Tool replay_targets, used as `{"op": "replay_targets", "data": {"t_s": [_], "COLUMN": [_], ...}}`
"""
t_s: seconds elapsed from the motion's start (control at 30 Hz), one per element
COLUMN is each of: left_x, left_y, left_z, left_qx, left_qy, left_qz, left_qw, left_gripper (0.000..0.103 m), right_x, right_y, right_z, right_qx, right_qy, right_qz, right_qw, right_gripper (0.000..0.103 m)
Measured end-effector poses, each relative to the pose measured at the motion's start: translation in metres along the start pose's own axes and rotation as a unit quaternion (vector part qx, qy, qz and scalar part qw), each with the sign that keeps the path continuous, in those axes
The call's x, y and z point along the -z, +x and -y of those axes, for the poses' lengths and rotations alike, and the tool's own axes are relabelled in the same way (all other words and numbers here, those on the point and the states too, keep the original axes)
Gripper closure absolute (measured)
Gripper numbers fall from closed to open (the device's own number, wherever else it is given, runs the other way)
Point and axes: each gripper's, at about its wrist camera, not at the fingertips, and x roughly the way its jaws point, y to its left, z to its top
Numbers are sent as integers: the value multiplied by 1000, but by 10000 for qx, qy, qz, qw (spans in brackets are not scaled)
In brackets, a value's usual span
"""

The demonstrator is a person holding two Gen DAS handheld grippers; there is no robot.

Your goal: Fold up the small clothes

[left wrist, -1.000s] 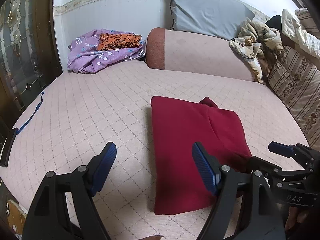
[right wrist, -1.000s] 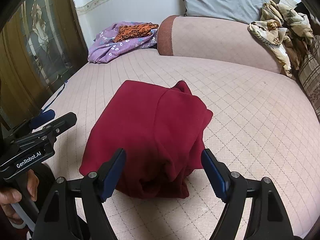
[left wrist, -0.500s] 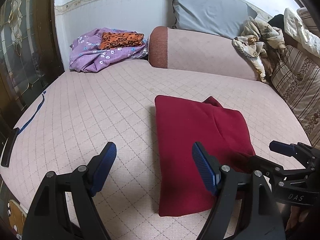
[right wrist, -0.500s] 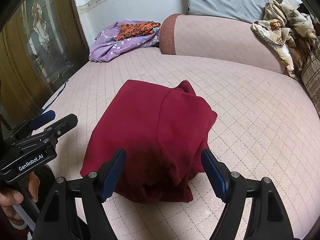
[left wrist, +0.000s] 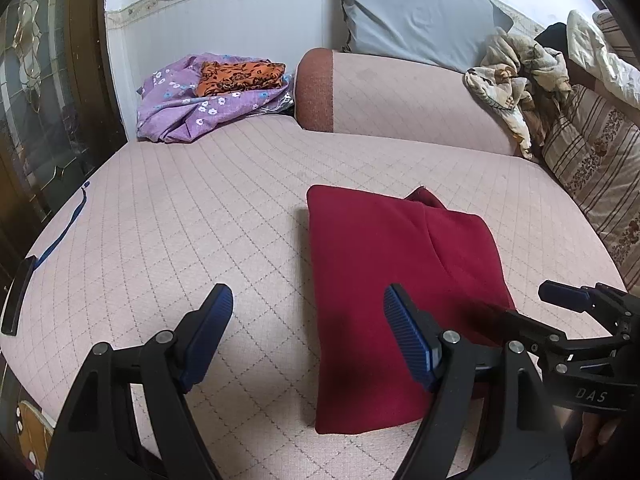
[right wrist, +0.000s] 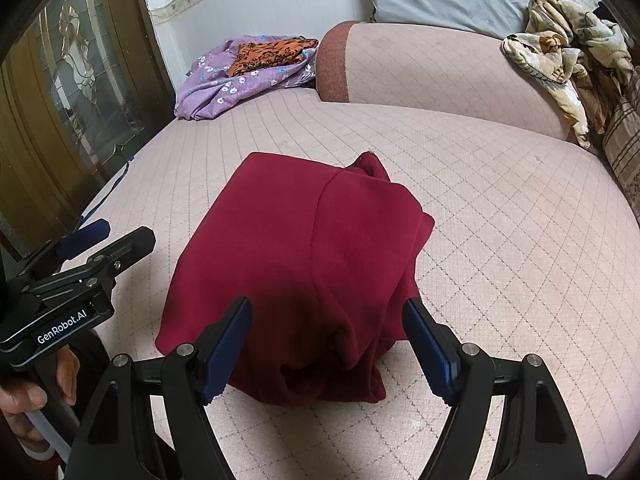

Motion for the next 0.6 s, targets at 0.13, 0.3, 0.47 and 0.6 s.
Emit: {"op": "replay_targets", "data": {"t_s": [0.13,0.3,0.47,0.6], "left_x": [-1,0,1,0], "left_y": [1,4,10,15], "left_z": [0,0,0,-2], "left_qx": [1,-13,-6,6], "left_qy": [-7,-12,-12,-38], "left_qz": [-12,-55,-109,-152], "left_qw": [10000,10000,9999,9999], "left_gripper": [25,25,25,25], "right_x": [0,1,1,1], "right_y": [1,6,11,15], "right_z": [0,1,-1,-1], "right_qx": [-2,-16,-9,-20], "right_qy": [0,0,-28,-37], "right_qz": [-12,-59,-125,-163], "right_qw": [10000,10000,9999,9999], "right_gripper": [24,24,24,24]}}
